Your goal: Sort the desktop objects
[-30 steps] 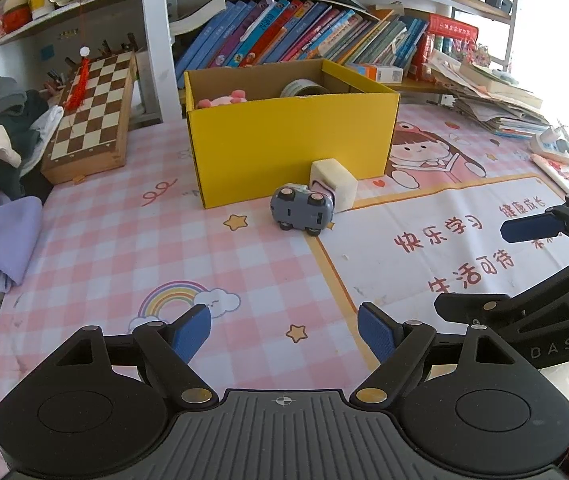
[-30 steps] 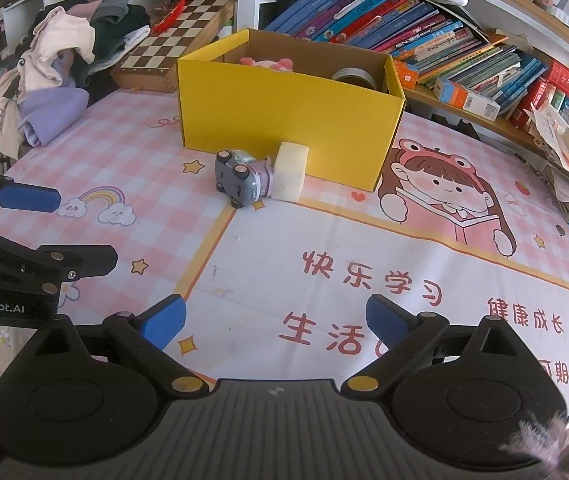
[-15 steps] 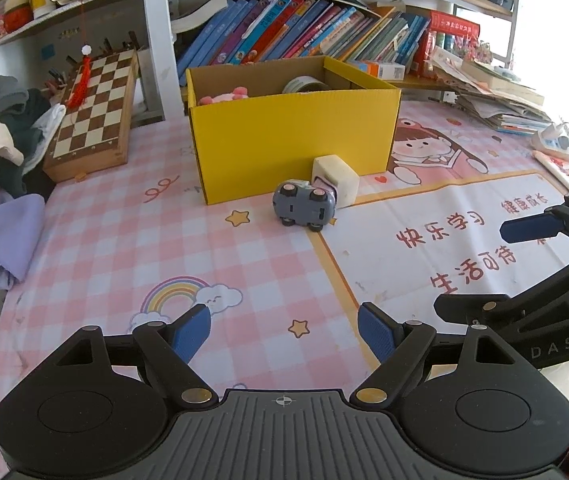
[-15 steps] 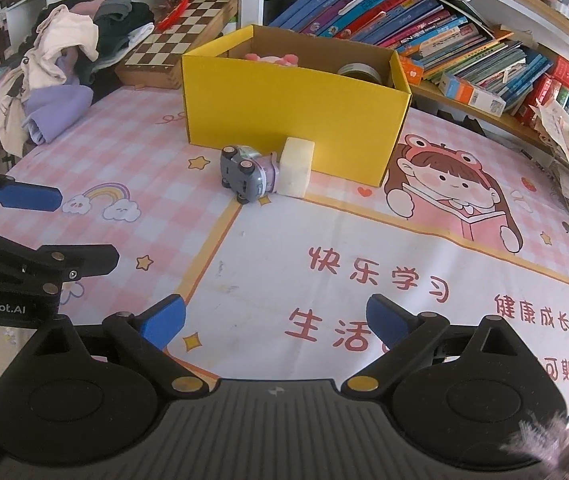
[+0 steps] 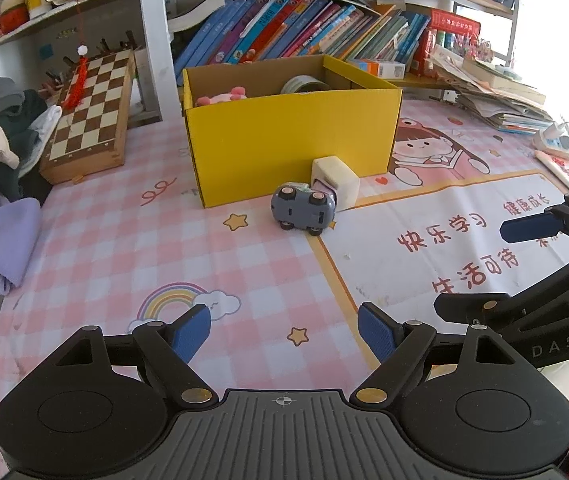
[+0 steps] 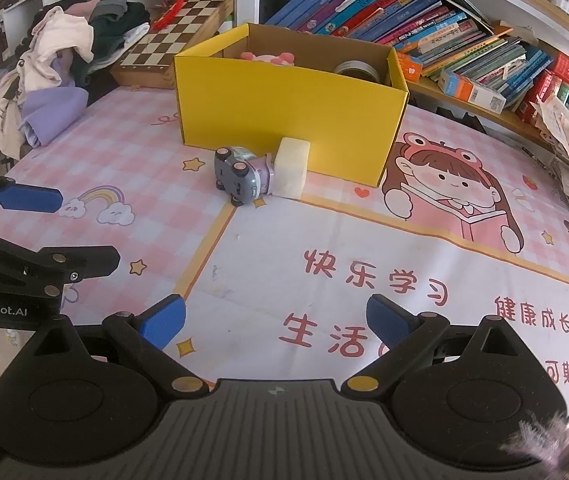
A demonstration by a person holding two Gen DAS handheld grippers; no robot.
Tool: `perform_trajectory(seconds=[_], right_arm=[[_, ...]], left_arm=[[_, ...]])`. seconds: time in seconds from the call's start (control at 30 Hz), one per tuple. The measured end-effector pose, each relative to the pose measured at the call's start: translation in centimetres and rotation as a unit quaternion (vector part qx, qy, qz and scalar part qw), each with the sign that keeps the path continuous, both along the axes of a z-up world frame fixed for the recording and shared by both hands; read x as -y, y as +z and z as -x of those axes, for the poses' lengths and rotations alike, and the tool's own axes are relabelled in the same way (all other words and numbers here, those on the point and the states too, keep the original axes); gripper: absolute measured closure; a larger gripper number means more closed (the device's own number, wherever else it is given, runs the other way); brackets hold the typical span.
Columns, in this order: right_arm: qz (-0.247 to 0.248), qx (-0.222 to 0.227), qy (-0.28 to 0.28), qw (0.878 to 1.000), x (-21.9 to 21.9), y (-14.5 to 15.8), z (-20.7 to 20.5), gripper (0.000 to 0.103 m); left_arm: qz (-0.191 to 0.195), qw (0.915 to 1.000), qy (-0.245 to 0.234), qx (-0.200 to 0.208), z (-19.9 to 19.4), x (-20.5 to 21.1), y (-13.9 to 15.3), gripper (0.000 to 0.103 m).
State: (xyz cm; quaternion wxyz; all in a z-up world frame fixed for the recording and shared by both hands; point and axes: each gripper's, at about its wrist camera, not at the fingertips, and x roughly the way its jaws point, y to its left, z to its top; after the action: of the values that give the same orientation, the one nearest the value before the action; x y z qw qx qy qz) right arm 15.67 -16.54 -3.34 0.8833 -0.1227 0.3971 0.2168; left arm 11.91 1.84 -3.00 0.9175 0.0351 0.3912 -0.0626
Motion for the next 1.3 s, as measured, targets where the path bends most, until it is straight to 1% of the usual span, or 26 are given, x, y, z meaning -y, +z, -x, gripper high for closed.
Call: perform_trajectory(seconds=[0.37, 1.1, 1.3], right_arm=[[-0.001, 0.001, -0.005, 1.000, 0.2, 0.0, -0.7, 0.005], [0.004, -0.002, 0.008, 1.000, -0.3, 0.0, -1.9, 0.005], [0.005, -0.003, 0.012, 1.000, -0.5, 0.0, -2.5, 0.007]], left_arm=[[-0.001, 1.0000, -0.002, 0.001, -0.5, 0.2, 0.0, 0.020], [0.008, 0.9999, 0.009, 0.000, -1.4, -0.3, -0.2, 0.020], [0.010, 0.9998, 0.015, 0.000, -1.9, -0.5, -0.3, 0.020]])
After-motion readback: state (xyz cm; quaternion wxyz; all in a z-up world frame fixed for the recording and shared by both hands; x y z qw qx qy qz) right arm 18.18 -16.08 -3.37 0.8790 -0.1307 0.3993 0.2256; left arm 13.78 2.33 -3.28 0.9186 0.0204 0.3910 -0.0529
